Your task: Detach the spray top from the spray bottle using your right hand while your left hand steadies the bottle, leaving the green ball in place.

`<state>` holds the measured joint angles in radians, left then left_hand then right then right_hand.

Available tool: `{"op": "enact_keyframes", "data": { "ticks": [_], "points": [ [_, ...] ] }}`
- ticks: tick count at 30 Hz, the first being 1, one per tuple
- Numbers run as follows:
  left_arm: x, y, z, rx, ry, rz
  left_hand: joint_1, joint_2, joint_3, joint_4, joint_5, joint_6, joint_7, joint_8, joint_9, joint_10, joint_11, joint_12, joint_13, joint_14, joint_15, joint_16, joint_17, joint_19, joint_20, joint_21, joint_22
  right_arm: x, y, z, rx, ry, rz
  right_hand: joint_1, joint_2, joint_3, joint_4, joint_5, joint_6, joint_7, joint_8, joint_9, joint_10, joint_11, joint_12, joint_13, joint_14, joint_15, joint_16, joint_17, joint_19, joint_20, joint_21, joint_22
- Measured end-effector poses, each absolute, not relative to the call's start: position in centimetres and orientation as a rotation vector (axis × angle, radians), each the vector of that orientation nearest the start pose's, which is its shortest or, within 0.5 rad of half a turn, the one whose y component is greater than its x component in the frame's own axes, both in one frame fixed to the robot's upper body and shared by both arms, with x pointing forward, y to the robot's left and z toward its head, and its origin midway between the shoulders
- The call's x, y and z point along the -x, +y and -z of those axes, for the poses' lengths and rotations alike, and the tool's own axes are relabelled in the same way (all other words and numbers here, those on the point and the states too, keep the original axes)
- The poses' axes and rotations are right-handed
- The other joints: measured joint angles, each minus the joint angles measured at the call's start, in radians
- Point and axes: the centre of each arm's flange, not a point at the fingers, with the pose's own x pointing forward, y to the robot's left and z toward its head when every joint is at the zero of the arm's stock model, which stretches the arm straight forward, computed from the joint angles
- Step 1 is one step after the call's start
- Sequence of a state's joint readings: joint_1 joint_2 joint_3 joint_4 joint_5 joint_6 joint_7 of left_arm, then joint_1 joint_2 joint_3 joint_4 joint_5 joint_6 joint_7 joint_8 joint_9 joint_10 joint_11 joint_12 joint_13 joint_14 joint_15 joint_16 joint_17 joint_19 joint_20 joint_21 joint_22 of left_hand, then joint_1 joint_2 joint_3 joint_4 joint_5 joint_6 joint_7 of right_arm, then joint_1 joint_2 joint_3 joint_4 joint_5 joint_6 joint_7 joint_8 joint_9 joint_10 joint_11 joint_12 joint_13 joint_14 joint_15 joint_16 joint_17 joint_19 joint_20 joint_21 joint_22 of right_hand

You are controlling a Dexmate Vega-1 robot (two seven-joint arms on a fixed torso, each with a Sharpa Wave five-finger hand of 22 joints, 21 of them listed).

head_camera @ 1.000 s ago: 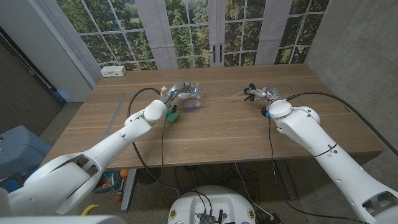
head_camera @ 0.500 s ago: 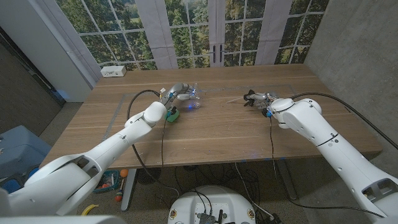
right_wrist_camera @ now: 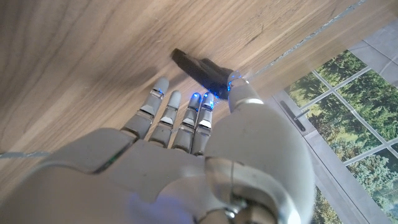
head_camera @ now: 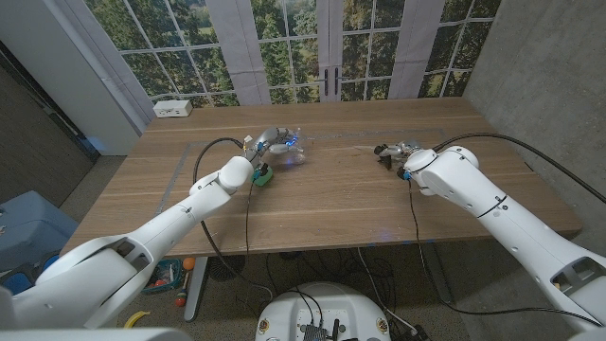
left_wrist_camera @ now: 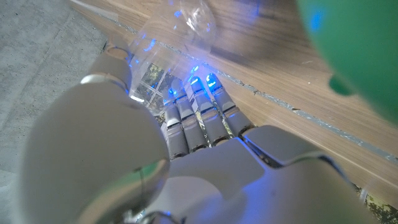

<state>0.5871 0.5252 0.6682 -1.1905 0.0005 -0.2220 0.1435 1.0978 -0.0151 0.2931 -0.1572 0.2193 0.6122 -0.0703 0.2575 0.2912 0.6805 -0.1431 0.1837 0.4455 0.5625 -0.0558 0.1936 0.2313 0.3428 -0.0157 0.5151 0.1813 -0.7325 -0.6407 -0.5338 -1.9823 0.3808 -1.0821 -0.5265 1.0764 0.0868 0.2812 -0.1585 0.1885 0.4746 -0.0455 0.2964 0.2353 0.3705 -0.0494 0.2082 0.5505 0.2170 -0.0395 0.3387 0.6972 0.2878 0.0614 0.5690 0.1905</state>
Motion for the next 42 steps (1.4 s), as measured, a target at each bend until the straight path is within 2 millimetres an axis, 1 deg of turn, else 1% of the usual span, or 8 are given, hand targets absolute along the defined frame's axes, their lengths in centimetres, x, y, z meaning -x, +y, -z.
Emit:
{"op": "enact_keyframes", "data": {
  "ticks": [4, 7, 11, 25, 30, 32, 38, 42],
  "points": [
    [-68.2, 20.9, -0.8, -0.748, -0.66, 0.147, 0.008, 0.049, -0.03, 0.005, -0.006, -0.075, -0.016, -0.055, -0.031, -0.066, -0.029, -0.011, -0.034, -0.08, 0.007, -0.005, -0.013, -0.029, 0.012, -0.022, 0.0, -58.7, -23.1, -0.4, 0.665, -0.025, 0.264, -0.018, -0.018, -0.016, 0.008, -0.007, -0.094, 0.016, -0.055, -0.012, -0.093, 0.033, -0.02, -0.016, -0.042, 0.032, -0.023, -0.01, -0.032, 0.025, -0.016, -0.005],
    [-68.1, 20.9, -0.9, -0.748, -0.668, 0.147, -0.014, 0.066, -0.045, 0.006, -0.008, -0.126, -0.028, -0.076, -0.051, -0.122, -0.015, -0.011, -0.056, -0.113, 0.009, -0.005, -0.022, -0.045, 0.012, -0.034, 0.0, -58.6, -23.2, -0.5, 0.679, -0.021, 0.273, -0.032, -0.031, -0.031, 0.014, -0.007, -0.145, 0.028, -0.084, -0.017, -0.147, 0.055, -0.024, -0.028, -0.075, 0.054, -0.042, -0.018, -0.054, 0.047, -0.03, -0.005],
    [-68.0, 20.8, -1.0, -0.749, -0.675, 0.149, -0.056, 0.039, -0.062, 0.01, -0.016, -0.199, -0.041, -0.084, -0.072, -0.187, 0.004, -0.003, -0.083, -0.147, 0.011, -0.005, -0.032, -0.061, 0.017, -0.049, 0.0, -58.5, -23.0, -0.5, 0.696, -0.026, 0.276, -0.074, -0.045, -0.047, 0.022, -0.007, -0.184, 0.045, -0.1, -0.022, -0.197, 0.08, -0.027, -0.041, -0.103, 0.083, -0.061, -0.029, -0.075, 0.068, -0.044, -0.009],
    [-67.7, 20.9, -1.5, -0.75, -0.68, 0.16, -0.165, -0.01, -0.107, 0.03, -0.027, -0.319, -0.039, -0.084, -0.101, -0.334, 0.072, -0.006, -0.154, -0.254, 0.015, -0.009, -0.045, -0.155, 0.058, -0.119, 0.0, -58.1, -23.1, -0.7, 0.694, -0.074, 0.277, -0.134, -0.047, -0.065, 0.04, -0.007, -0.213, 0.063, -0.101, -0.026, -0.232, 0.108, -0.027, -0.059, -0.128, 0.107, -0.077, -0.04, -0.105, 0.098, -0.063, -0.009],
    [-67.7, 20.9, -1.5, -0.756, -0.662, 0.172, -0.23, -0.01, -0.121, 0.035, -0.027, -0.445, -0.039, -0.084, -0.106, -0.454, 0.098, -0.006, -0.193, -0.335, 0.016, -0.013, -0.049, -0.205, 0.071, -0.161, 0.0, -58.0, -23.0, -0.8, 0.686, -0.096, 0.279, -0.149, -0.052, -0.07, 0.046, -0.007, -0.218, 0.069, -0.101, -0.026, -0.241, 0.118, -0.027, -0.062, -0.131, 0.111, -0.077, -0.043, -0.105, 0.098, -0.066, -0.009],
    [-67.7, 21.0, -1.5, -0.759, -0.659, 0.177, -0.265, -0.011, -0.13, 0.036, -0.031, -0.512, -0.045, -0.084, -0.11, -0.523, 0.103, -0.006, -0.213, -0.394, 0.017, -0.017, -0.05, -0.24, 0.08, -0.188, 0.0, -57.9, -23.0, -0.9, 0.68, -0.11, 0.279, -0.155, -0.049, -0.077, 0.052, -0.007, -0.22, 0.07, -0.101, -0.026, -0.25, 0.119, -0.027, -0.064, -0.135, 0.115, -0.081, -0.044, -0.11, 0.103, -0.07, -0.009],
    [-67.6, 21.1, -1.8, -0.757, -0.655, 0.195, -0.395, -0.007, -0.155, 0.062, -0.039, -0.671, -0.09, -0.084, -0.112, -0.718, 0.106, -0.006, -0.247, -0.559, 0.044, -0.017, -0.048, -0.345, 0.095, -0.264, 0.002, -57.7, -23.0, -1.0, 0.656, -0.155, 0.268, -0.282, -0.061, -0.12, 0.096, -0.003, -0.261, 0.08, -0.108, -0.031, -0.284, 0.131, -0.027, -0.083, -0.16, 0.119, -0.101, -0.056, -0.132, 0.124, -0.098, -0.009],
    [-67.4, 21.1, -2.1, -0.726, -0.676, 0.227, -0.467, -0.001, -0.172, 0.079, -0.039, -0.719, -0.118, -0.084, -0.115, -0.799, 0.093, -0.006, -0.255, -0.627, 0.044, -0.017, -0.047, -0.394, 0.085, -0.294, 0.003, -57.5, -23.4, -0.7, 0.632, -0.175, 0.255, -0.347, -0.067, -0.146, 0.122, -0.003, -0.297, 0.079, -0.112, -0.031, -0.311, 0.133, -0.027, -0.097, -0.187, 0.127, -0.116, -0.066, -0.155, 0.108, -0.119, -0.009]
  ]
}}
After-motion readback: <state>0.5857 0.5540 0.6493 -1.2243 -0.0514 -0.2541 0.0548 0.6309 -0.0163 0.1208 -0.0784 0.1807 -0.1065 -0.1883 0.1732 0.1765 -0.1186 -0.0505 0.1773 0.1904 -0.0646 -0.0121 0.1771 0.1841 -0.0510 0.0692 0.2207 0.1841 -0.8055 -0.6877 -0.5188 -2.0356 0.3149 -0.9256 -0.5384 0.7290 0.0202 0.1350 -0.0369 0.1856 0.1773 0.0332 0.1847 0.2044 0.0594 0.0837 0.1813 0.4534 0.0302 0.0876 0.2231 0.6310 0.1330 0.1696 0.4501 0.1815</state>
